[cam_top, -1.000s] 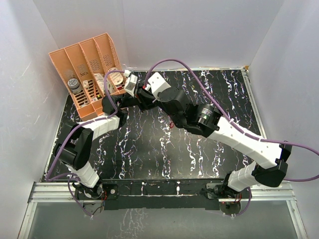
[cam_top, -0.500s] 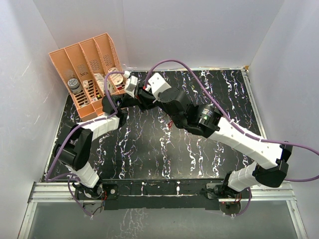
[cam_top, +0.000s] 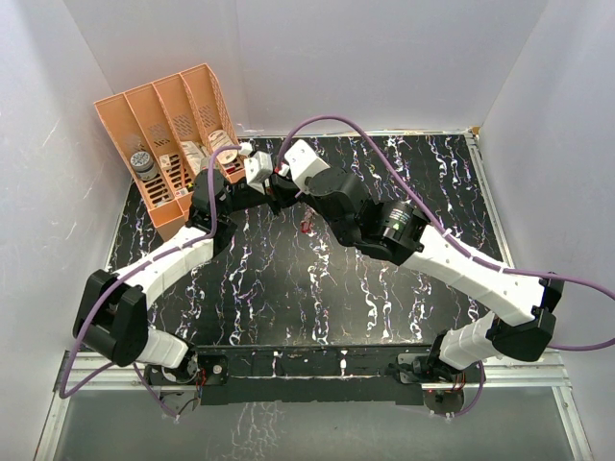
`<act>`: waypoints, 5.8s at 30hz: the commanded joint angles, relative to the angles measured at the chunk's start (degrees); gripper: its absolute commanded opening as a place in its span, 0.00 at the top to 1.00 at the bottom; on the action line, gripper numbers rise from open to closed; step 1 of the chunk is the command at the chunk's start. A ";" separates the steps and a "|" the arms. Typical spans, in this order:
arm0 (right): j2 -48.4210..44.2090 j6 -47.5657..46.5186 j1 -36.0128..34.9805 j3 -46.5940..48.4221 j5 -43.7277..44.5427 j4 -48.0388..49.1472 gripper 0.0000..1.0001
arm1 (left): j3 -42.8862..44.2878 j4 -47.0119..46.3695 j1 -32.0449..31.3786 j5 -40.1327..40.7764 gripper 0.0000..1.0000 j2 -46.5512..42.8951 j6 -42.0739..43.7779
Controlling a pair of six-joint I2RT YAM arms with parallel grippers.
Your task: Remove the keys from the keyring
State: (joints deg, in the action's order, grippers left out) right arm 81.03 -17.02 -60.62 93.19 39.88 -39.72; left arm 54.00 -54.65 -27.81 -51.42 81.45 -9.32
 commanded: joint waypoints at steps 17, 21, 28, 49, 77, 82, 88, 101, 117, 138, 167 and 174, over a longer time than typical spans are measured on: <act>-1.56 -5.51 -0.28 1.60 3.76 13.37 1.00 | -0.18 -3.36 0.48 -2.77 0.69 2.73 -4.81; -1.92 -5.29 -0.29 1.56 2.82 13.26 1.00 | -0.01 -4.88 0.48 -3.78 0.72 3.38 -5.69; -2.61 -5.06 -0.29 1.17 0.93 13.01 1.00 | -0.80 -11.88 0.61 -3.95 0.71 3.95 -10.31; -5.29 -3.82 -0.24 -1.70 -5.95 13.28 1.00 | 1.12 -32.18 5.46 -10.22 0.50 6.73 -27.30; -6.49 -4.17 -0.28 -3.20 -5.56 16.38 1.00 | 4.47 -10.89 5.82 -10.00 0.60 0.83 -19.32; -5.62 -4.17 -0.29 -2.96 -3.57 17.03 1.00 | 9.25 22.79 4.87 2.33 0.59 -5.87 -0.22; -4.43 -4.06 -0.37 -3.85 0.92 21.15 1.00 | 9.81 31.38 2.30 12.25 0.61 -9.51 0.97; -5.70 -4.14 -0.37 -4.83 -3.48 23.12 1.00 | 5.78 23.68 0.84 8.42 0.62 -15.64 -0.89; -5.63 -4.35 -0.36 -6.11 -8.30 25.83 1.00 | 3.68 23.06 -0.31 5.86 0.70 -19.27 -0.23; -7.59 -31.86 -0.38 -4.26 -17.93 12.09 1.00 | 2.34 28.09 -0.31 6.96 0.72 -23.20 4.07; -16.13 -32.65 -0.37 -5.03 -33.23 9.39 0.99 | 0.23 14.20 -0.31 -12.14 0.73 -17.48 -1.51; -17.13 -32.46 -0.33 -5.47 -34.80 9.61 0.98 | 2.08 17.83 -0.31 -11.91 0.73 -18.32 2.17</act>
State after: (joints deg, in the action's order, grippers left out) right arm 66.30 -50.04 -60.75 85.91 6.46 -33.04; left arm 52.88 -36.12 -27.90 -61.30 64.62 -9.37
